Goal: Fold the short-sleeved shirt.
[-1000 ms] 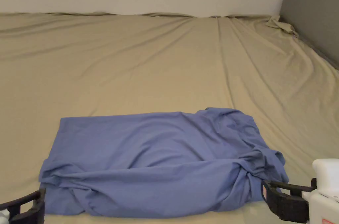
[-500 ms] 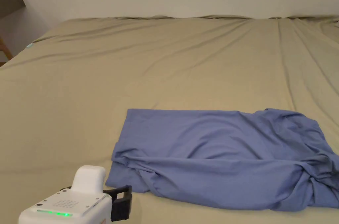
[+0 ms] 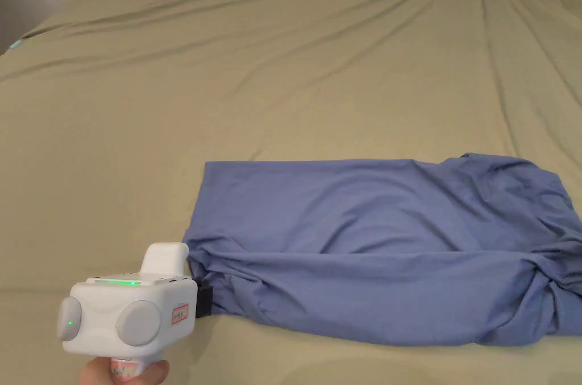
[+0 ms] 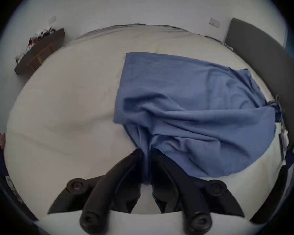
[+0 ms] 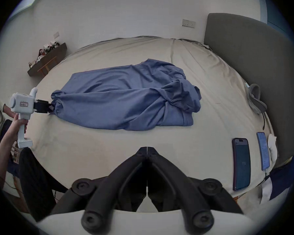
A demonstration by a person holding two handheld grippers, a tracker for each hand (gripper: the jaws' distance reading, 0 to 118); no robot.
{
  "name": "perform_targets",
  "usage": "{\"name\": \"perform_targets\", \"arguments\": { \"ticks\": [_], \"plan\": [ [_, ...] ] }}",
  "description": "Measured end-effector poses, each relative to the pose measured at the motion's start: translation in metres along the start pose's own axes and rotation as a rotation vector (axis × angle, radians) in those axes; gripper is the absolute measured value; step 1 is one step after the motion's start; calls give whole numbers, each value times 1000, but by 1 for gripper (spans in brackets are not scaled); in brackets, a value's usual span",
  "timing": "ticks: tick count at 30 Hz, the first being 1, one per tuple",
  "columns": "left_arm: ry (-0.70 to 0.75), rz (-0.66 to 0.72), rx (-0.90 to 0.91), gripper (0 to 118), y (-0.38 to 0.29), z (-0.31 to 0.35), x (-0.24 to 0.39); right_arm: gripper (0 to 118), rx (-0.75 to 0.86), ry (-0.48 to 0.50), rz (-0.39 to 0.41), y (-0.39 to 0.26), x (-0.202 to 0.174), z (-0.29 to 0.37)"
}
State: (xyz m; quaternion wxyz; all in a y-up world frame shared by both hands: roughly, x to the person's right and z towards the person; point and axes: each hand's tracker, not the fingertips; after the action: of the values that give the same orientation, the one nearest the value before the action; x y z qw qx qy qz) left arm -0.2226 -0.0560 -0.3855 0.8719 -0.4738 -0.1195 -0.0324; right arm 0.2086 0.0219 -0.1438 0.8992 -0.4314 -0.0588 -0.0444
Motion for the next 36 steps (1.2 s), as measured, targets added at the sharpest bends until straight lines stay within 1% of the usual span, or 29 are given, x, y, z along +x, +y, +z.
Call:
{"name": "perform_targets", "arguments": {
  "ticks": [2, 4, 5, 6, 7, 8, 9, 10, 12, 14, 15, 16, 17, 18, 19, 20, 21, 22, 23, 24, 25, 28, 29, 31, 33, 36],
  "plan": [
    [14, -37, -3, 9, 2, 5, 4, 2, 3, 16, -5, 2, 3, -3],
    [-13, -6, 43, 9, 1, 18, 0, 5, 24, 37, -51, 6, 14, -7],
    [-23, 10, 45, 9, 2, 21, -2, 33, 43, 18, -89, 8, 18, -9],
    [-28, 25, 50, 9, 4, 25, -4, 84, 60, -2, -124, 13, 27, -13],
    [-30, 37, 61, 9, 5, 30, -4, 118, 55, -1, -133, 17, 34, -22],
    [-40, 48, 65, 9, 6, 35, -3, 117, 31, -3, -137, 21, 41, -34],
    [-49, 55, 68, 9, 8, 36, -3, 118, 119, -33, -162, 28, 52, -31],
    [-49, 57, 69, 9, 9, 37, -3, 118, 47, -29, -183, 31, 62, -39],
    [-48, 52, 65, 9, 10, 37, 2, 118, -12, -30, -248, 41, 71, -69],
    [-44, 44, 56, 9, 10, 34, 3, 116, -54, -43, -249, 47, 81, -94],
    [-46, 47, 49, 9, 11, 32, 3, 115, -103, -77, -245, 51, 86, -122],
    [-46, 52, 42, 9, 11, 30, 2, 115, -156, -97, -224, 52, 88, -140],
    [-46, 54, 37, 9, 11, 29, 3, 104, -178, -108, -204, 52, 88, -148],
    [-44, 57, 35, 9, 10, 29, 3, 78, -200, -113, -176, 52, 86, -155],
    [-47, 59, 29, 9, 10, 29, 2, 73, -111, -101, -142, 56, 81, -145],
    [-49, 62, 26, 9, 11, 30, 1, 57, -107, -91, -99, 59, 77, -137],
    [-57, 68, 31, 9, 11, 34, 0, 19, -76, -69, -70, 60, 74, -130],
    [-70, 77, 37, 9, 11, 36, -1, 17, -72, -88, -67, 61, 71, -124],
    [-79, 85, 41, 9, 13, 40, -3, 17, -91, -76, -44, 63, 70, -120],
    [-90, 95, 46, 9, 14, 44, -5, 17, -92, -68, -44, 64, 72, -116],
    [-102, 103, 54, 9, 15, 49, -7, 17, -77, -58, -52, 64, 74, -109],
    [-133, 118, 85, 9, 16, 69, -15, 17, -21, 21, -109, 70, 83, -81],
    [-147, 127, 98, 9, 15, 76, -17, 17, -1, 34, -121, 69, 85, -72],
    [-162, 128, 114, 9, 10, 92, -20, 17, 15, 45, -110, 66, 86, -49],
    [-112, 91, 122, 9, 4, 105, -24, 17, 29, 31, -81, 59, 86, -29],
    [-113, 90, 109, 9, -13, 120, -31, 17, 24, 33, -75, 43, 92, -6]
  ]
}}
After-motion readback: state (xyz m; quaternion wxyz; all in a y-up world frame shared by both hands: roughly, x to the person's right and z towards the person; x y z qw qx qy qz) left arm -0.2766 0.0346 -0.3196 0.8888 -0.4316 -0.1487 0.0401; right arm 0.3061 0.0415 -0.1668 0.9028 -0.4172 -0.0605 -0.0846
